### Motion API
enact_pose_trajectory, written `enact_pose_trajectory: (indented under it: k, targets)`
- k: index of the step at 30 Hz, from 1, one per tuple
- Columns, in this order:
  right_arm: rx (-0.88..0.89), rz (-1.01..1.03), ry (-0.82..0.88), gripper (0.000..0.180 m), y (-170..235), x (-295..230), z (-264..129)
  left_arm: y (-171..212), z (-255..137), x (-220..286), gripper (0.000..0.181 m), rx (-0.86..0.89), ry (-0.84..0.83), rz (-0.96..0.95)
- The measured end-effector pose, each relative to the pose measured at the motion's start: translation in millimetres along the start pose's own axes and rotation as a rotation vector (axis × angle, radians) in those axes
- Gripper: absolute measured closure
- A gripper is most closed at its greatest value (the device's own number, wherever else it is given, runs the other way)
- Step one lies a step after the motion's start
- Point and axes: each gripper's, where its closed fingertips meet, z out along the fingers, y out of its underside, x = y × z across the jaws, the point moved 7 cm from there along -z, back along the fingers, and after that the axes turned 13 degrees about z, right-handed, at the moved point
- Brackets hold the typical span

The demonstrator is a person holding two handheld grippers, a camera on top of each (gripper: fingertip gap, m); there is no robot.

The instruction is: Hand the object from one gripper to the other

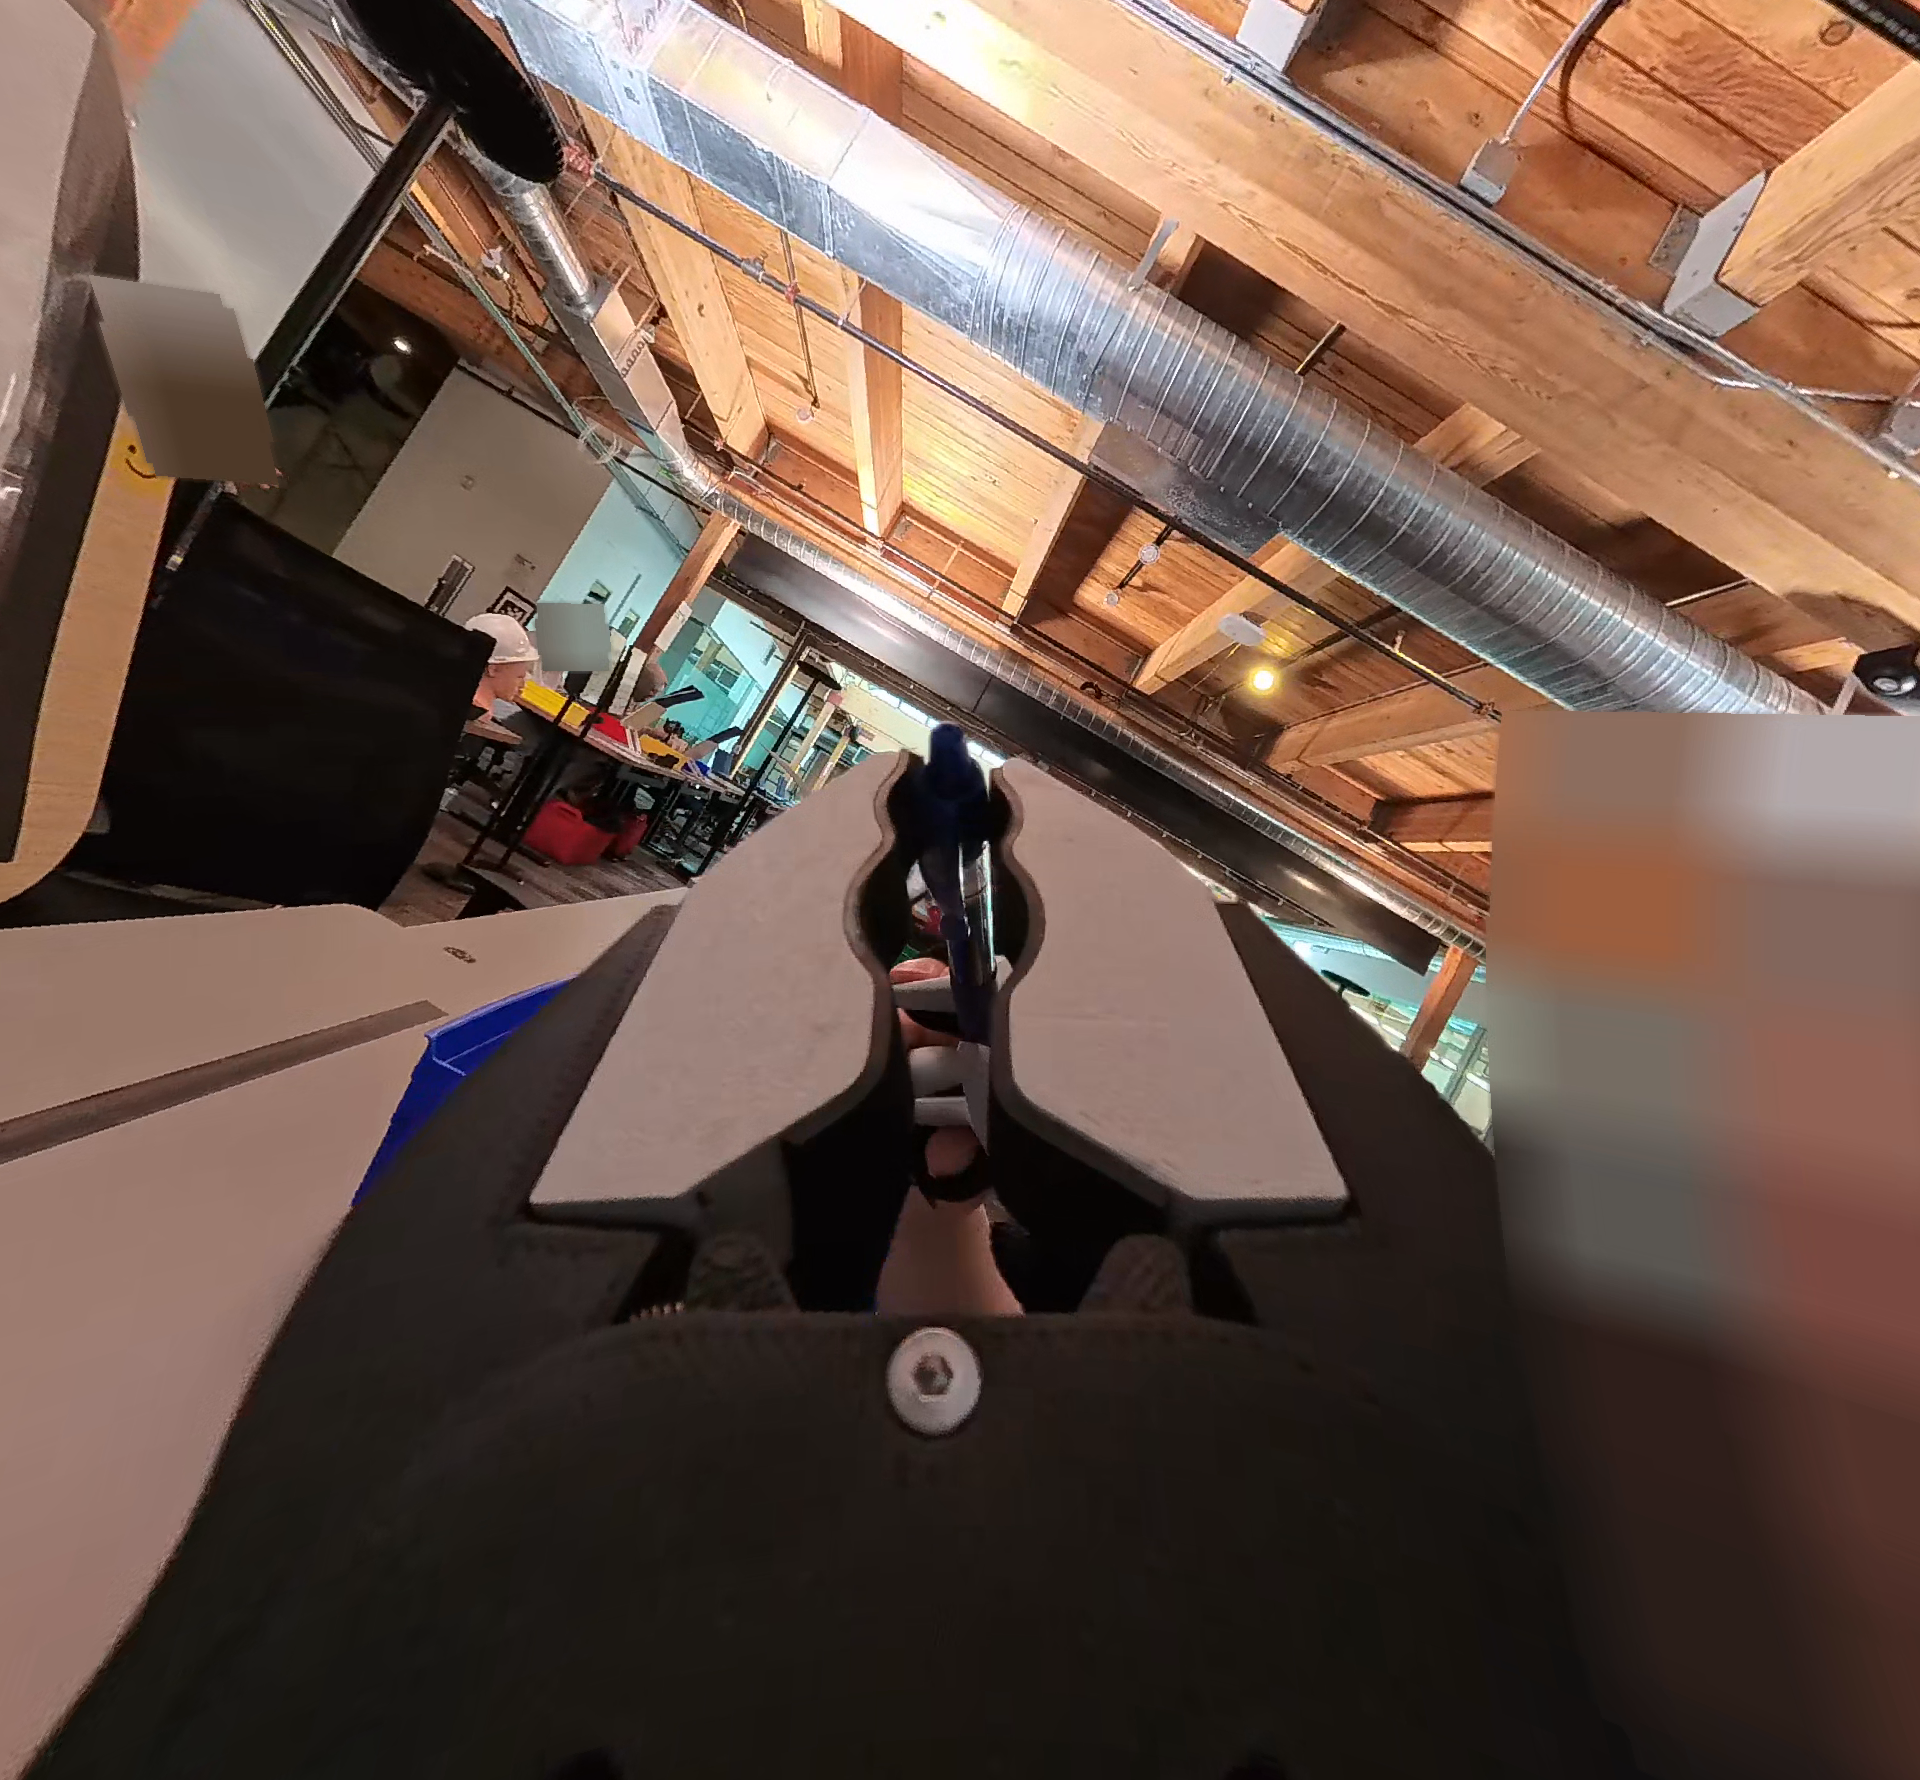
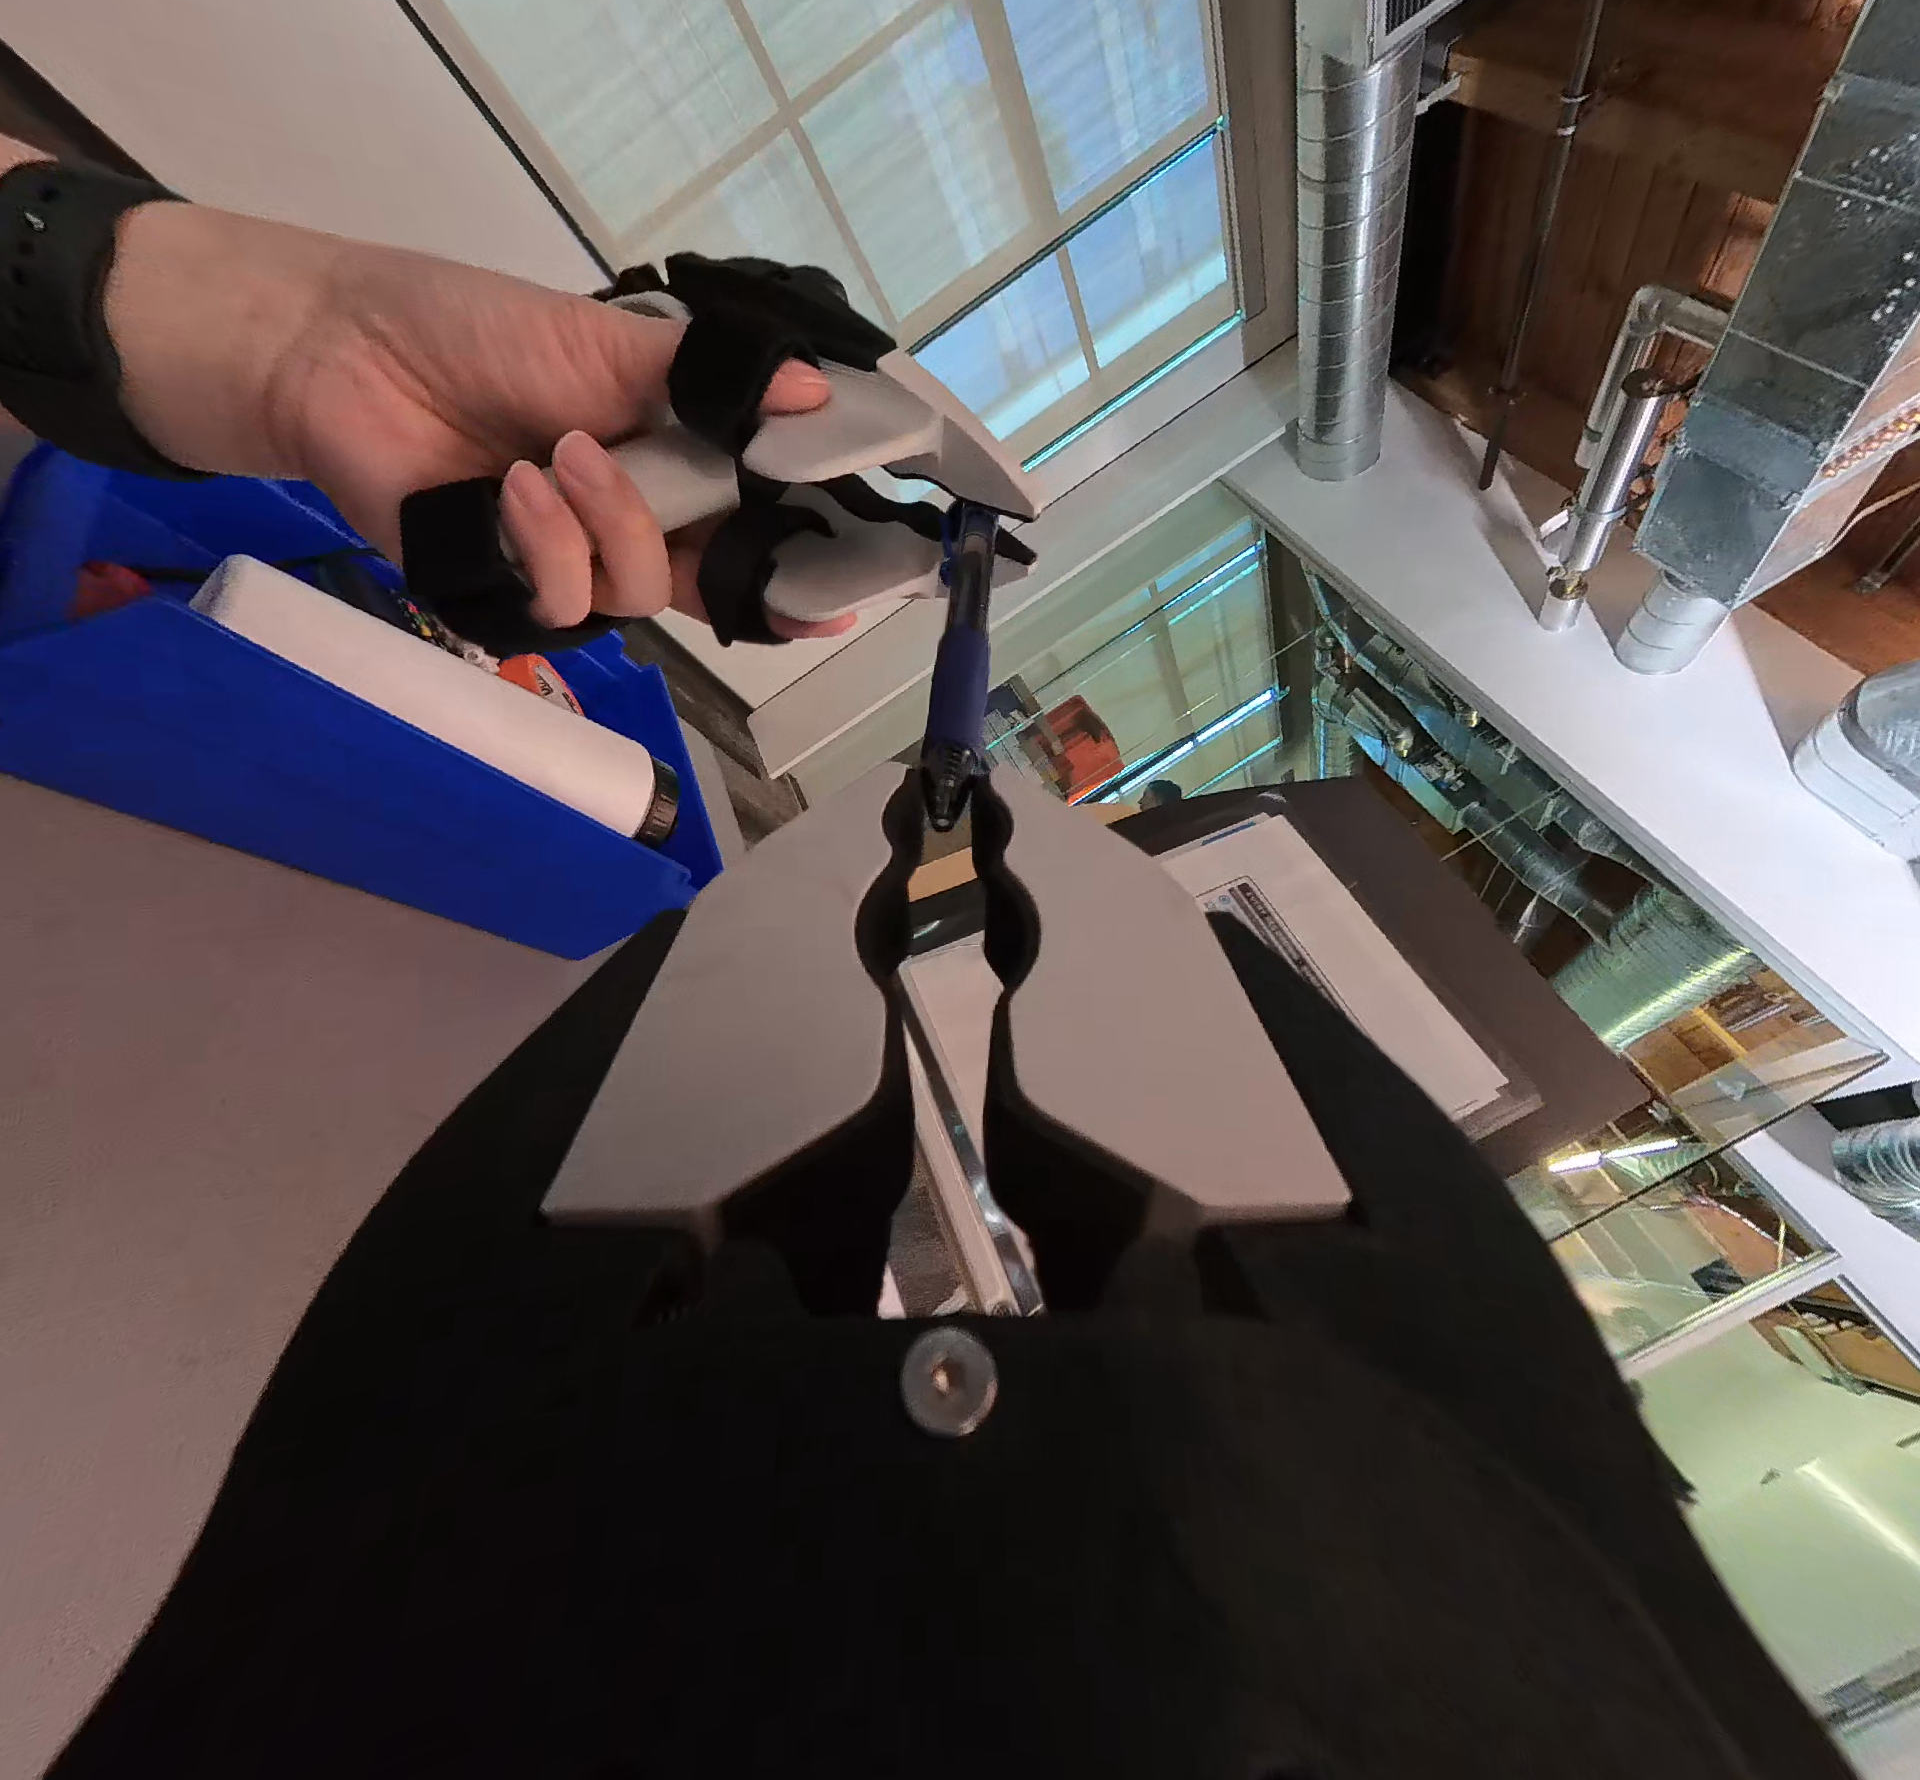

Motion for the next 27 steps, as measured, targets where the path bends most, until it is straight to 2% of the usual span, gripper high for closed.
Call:
enact_pose_trajectory:
  k: [1, 4, 7, 9, 13, 18, 21, 23, 27]
  targets:
    - [0.000, 0.004, 0.000, 0.171, -1.7, 0.9, -0.9, 0.1, 0.2, 0.0, 0.170, -0.002, 0.008, -0.005]
    - [-0.026, -0.002, 0.009, 0.171, -6.9, 4.9, -4.0, 0.5, 2.0, 0.6, 0.155, -0.019, 0.020, 0.003]
    - [-0.053, -0.017, 0.045, 0.171, -12.8, 14.5, -10.3, 0.3, 4.8, 2.7, 0.136, -0.055, -0.011, 0.077]
    - [-0.089, -0.032, 0.091, 0.171, -15.6, 27.5, -17.7, -1.3, 5.2, 5.6, 0.130, -0.074, -0.029, 0.141]
    - [-0.265, -0.028, 0.268, 0.171, -14.0, 79.1, -52.1, -7.7, 3.1, 10.2, 0.130, -0.107, -0.072, 0.253]
    - [-0.602, 0.260, 0.430, 0.171, 16.6, 145.2, -134.2, -19.3, -2.8, 14.5, 0.130, -0.103, -0.095, 0.304]
    - [-0.777, 0.437, 0.455, 0.170, 42.9, 158.3, -175.2, -24.7, -6.3, 15.0, 0.133, -0.089, -0.103, 0.308]
    - [-0.901, 0.476, 0.477, 0.170, 60.2, 161.0, -195.3, -27.2, -8.2, 15.2, 0.135, -0.084, -0.101, 0.303]
    - [-1.023, 0.578, 0.479, 0.170, 81.9, 160.2, -216.7, -30.5, -10.4, 16.4, 0.136, -0.079, -0.100, 0.300]
